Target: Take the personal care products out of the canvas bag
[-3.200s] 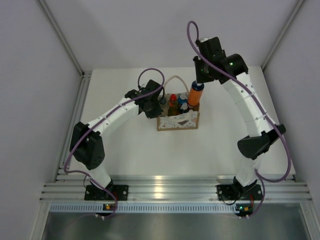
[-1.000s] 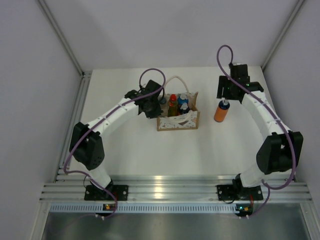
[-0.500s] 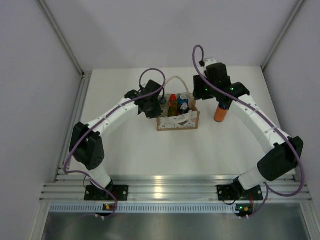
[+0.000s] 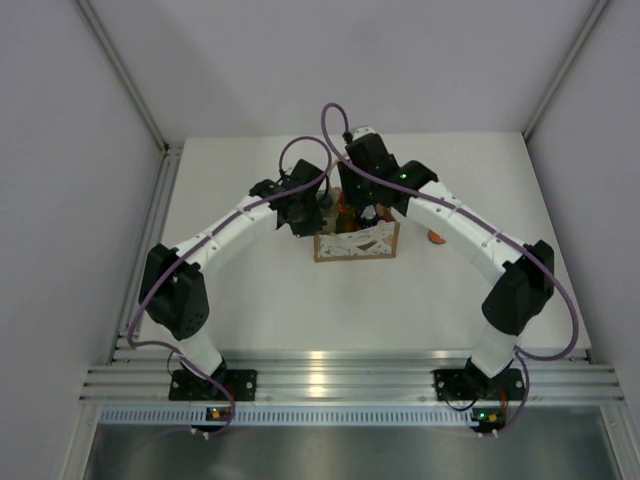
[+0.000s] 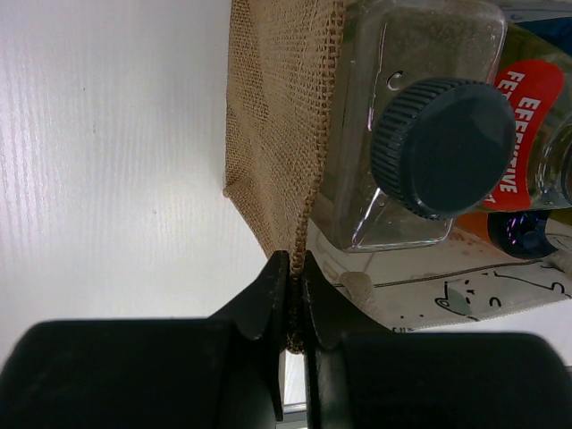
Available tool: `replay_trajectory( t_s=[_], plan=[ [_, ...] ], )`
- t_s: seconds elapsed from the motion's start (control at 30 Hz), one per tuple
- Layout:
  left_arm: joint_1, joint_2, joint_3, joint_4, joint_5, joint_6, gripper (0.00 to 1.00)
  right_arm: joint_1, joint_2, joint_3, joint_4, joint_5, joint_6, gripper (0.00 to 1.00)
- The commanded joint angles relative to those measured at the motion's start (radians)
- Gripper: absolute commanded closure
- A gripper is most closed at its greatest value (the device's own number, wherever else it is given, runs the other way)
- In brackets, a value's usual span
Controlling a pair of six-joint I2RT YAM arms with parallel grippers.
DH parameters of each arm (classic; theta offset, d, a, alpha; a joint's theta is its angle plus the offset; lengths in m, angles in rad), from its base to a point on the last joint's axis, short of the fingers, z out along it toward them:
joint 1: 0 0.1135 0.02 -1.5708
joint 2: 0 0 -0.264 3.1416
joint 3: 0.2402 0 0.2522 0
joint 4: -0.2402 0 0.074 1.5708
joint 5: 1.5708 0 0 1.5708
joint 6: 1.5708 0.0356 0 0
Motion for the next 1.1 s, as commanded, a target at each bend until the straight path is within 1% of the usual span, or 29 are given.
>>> replay_trajectory(
  t_s=[0.0,0.17,0.37,0.53,0.63,0.77,0.87,0.97,1.07],
  plan=[
    [-0.005,-0.016,-0.007,-0.024,0.024,0.005,1.00,0.002,0.052,0.079,-0.034,0.091,-0.009,0.57],
    [-0.005,-0.021,-0.012,-0.024,0.021,0.008,1.00,-0.025,0.068,0.115,-0.035,0.059,-0.052,0.58],
    [-0.005,-0.019,-0.016,-0.023,0.019,0.011,1.00,-0.068,0.050,0.124,-0.034,0.030,-0.077,0.59],
    [-0.005,-0.011,-0.010,-0.024,0.024,0.012,1.00,-0.117,0.088,0.159,-0.034,-0.027,-0.136,0.60],
    [-0.005,-0.008,-0.004,-0.024,0.022,0.012,1.00,-0.126,0.106,0.176,-0.034,-0.045,-0.163,0.61],
    [-0.005,-0.011,-0.004,-0.026,0.019,0.012,1.00,-0.130,0.093,0.175,-0.034,-0.123,-0.169,0.61],
    [-0.005,-0.013,-0.007,-0.026,0.016,0.009,1.00,-0.130,0.086,0.158,-0.027,-0.110,-0.181,0.61],
    [-0.005,-0.013,-0.007,-0.026,0.019,0.008,1.00,-0.131,0.111,0.159,-0.026,-0.072,-0.202,0.61],
    [-0.005,-0.014,-0.005,-0.024,0.019,0.008,1.00,-0.137,0.137,0.165,-0.026,-0.068,-0.221,0.62]
  ],
)
